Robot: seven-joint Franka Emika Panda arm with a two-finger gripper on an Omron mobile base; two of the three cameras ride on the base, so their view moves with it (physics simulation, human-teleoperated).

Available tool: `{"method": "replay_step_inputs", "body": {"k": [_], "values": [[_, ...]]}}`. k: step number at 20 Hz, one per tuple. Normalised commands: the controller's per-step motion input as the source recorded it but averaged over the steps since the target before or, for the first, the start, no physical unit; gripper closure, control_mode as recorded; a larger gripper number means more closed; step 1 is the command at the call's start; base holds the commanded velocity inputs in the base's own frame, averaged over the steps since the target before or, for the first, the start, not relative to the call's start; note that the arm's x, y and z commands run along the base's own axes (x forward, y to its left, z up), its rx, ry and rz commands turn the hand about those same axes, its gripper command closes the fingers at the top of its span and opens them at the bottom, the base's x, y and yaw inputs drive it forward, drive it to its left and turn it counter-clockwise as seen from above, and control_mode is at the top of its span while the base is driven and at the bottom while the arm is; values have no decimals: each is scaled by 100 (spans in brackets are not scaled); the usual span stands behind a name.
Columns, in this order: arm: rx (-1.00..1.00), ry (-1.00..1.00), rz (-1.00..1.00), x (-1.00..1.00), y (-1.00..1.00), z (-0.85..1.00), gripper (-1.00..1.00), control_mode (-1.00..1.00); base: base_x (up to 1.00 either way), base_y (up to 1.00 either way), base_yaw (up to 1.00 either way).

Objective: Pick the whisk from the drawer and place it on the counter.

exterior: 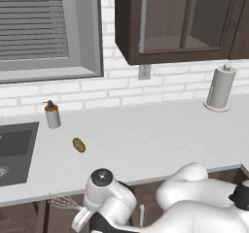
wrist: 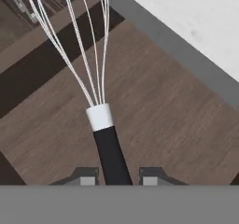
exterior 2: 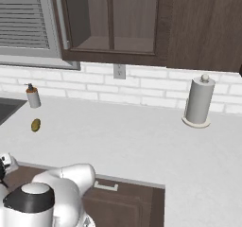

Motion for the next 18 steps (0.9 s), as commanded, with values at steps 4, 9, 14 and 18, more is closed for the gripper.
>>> {"method": "replay_step_inputs", "body": {"k": [4, 9, 14, 18], "values": [[0, -10, 1, -10, 0, 100, 100, -100, 0, 0, 0], [0, -3, 0, 4, -8, 86, 100, -100, 0, 0, 0], [0, 8, 0, 40, -26, 48, 100, -100, 0, 0, 0], [0, 10, 0, 87, -20, 3, 100, -100, 0, 0, 0]]}}
